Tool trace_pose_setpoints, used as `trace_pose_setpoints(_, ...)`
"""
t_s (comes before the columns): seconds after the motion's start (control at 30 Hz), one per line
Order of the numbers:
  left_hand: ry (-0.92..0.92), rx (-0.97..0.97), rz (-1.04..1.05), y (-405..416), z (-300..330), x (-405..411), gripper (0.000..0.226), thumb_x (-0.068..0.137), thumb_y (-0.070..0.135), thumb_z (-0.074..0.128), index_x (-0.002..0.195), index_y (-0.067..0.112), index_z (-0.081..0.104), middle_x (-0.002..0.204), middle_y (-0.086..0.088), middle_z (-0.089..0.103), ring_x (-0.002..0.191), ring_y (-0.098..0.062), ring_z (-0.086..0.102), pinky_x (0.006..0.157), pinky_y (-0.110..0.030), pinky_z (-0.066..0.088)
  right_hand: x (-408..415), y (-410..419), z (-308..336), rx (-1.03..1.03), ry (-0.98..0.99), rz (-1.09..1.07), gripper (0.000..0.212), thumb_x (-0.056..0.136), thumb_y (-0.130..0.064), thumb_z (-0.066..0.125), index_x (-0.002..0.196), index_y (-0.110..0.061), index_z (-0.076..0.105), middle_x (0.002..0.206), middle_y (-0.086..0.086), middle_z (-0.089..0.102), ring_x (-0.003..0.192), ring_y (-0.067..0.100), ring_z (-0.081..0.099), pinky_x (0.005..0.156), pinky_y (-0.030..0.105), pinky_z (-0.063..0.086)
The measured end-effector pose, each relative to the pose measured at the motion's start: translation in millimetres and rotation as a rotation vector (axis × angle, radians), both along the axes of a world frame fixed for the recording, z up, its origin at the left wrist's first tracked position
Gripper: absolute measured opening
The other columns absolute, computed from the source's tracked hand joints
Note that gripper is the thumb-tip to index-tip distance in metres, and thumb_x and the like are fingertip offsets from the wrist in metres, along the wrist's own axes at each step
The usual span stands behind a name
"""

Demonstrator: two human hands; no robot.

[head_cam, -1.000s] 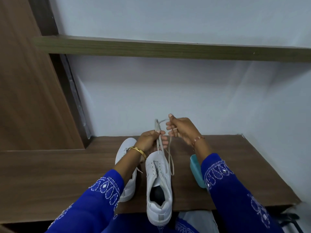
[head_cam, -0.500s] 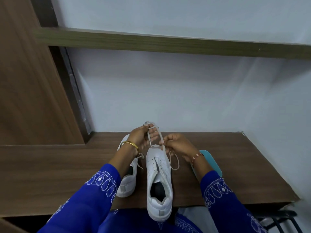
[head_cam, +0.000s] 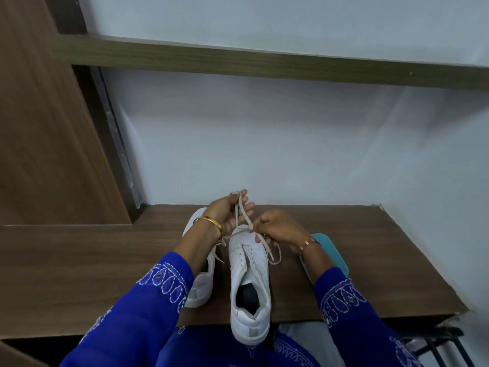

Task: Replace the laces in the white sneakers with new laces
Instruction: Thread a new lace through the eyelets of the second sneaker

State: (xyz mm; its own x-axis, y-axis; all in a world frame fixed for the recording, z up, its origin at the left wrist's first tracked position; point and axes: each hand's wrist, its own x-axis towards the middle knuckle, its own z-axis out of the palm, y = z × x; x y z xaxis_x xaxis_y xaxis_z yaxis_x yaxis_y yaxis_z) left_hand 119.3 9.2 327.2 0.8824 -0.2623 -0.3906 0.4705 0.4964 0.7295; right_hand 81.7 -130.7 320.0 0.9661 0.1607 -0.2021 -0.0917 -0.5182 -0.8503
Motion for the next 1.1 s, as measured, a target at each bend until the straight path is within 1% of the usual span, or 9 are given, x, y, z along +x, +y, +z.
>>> trace_pose_setpoints(0.07,0.002,-0.013,0.056,4,3,8,0.029,0.101,0.015,0.034,0.085,0.008,0.057,0.077,-0.003,0.052,0.078,-0.019,0.057,0.090,-0.041,0.044,-3,-2,-7,0.006,0.046,0.048,0.013,0.086,-0.016,0.064,0.077,-0.008,0.068,0.057,-0.004,0.063,0.042,0.003,0.046,0.041,0.016,0.035)
trace_pose_setpoints(0.2,0.033,0.090,0.056,16,4,22,0.030,0.102,0.020,0.033,0.090,0.013,0.060,0.087,0.002,0.059,0.076,-0.015,0.059,0.070,-0.033,0.048,0,-3,-14,0.018,0.090,0.019,0.013,0.088,-0.010,0.060,0.079,-0.006,0.068,0.062,0.002,0.064,0.037,0.002,0.047,0.038,0.014,0.036)
trace_pose_setpoints(0.37,0.055,0.151,-0.018,11,13,30,0.030,0.102,0.021,0.030,0.106,0.018,0.060,0.131,0.001,0.053,0.076,-0.015,0.056,0.089,-0.039,0.039,27,5,-4,0.071,0.051,-0.107,0.020,0.088,-0.005,0.054,0.070,-0.008,0.064,0.061,0.007,0.062,0.036,0.006,0.046,0.036,0.016,0.036)
trace_pose_setpoints(0.5,-0.120,0.016,0.038,-3,49,48,0.030,0.103,0.019,0.026,0.100,0.015,0.056,0.141,-0.009,0.045,0.098,-0.024,0.060,0.078,-0.036,0.045,53,10,17,0.072,-0.073,-0.217,0.023,0.087,-0.006,0.054,0.066,-0.010,0.061,0.054,0.003,0.061,0.033,0.006,0.045,0.035,0.017,0.036)
trace_pose_setpoints(0.57,-0.205,-0.058,0.040,-9,74,55,0.033,0.103,0.018,0.026,0.120,0.009,0.053,0.126,-0.009,0.057,0.122,-0.029,0.051,0.083,-0.039,0.046,61,9,30,0.152,-0.138,-0.275,0.020,0.088,-0.009,0.055,0.069,-0.009,0.060,0.060,0.005,0.061,0.040,0.009,0.047,0.036,0.016,0.036)
trace_pose_setpoints(0.67,-0.288,-0.094,-0.001,-12,97,62,0.035,0.102,0.018,0.029,0.130,0.008,0.047,0.093,-0.004,0.062,0.115,-0.028,0.055,0.088,-0.042,0.046,65,4,40,0.253,-0.207,-0.329,0.012,0.089,-0.011,0.056,0.082,-0.006,0.064,0.066,0.006,0.062,0.048,0.012,0.047,0.039,0.015,0.038)
trace_pose_setpoints(0.8,-0.227,-0.062,-0.061,-12,68,64,0.029,0.102,0.020,0.028,0.102,0.013,0.057,0.088,-0.001,0.065,0.085,-0.019,0.063,0.084,-0.042,0.049,61,-3,21,0.285,-0.187,-0.329,0.012,0.089,-0.013,0.059,0.078,-0.010,0.063,0.064,0.004,0.063,0.044,0.009,0.048,0.040,0.017,0.039)
trace_pose_setpoints(0.93,-0.079,0.194,-0.102,-3,-2,59,0.031,0.101,0.019,0.029,0.088,0.017,0.057,0.070,0.004,0.070,0.056,-0.010,0.065,0.057,-0.028,0.054,50,-10,-20,0.274,-0.049,-0.331,0.011,0.088,-0.004,0.056,0.079,-0.004,0.062,0.063,0.007,0.063,0.044,0.010,0.047,0.040,0.017,0.040)
trace_pose_setpoints(1.1,0.088,0.460,0.004,10,-61,37,0.029,0.099,0.012,0.037,0.076,0.011,0.055,0.068,-0.005,0.060,0.058,-0.018,0.050,0.054,-0.030,0.045,37,-10,-63,0.325,0.092,-0.425,0.014,0.083,0.012,0.050,0.077,0.004,0.058,0.057,0.010,0.061,0.034,0.008,0.044,0.035,0.016,0.037)
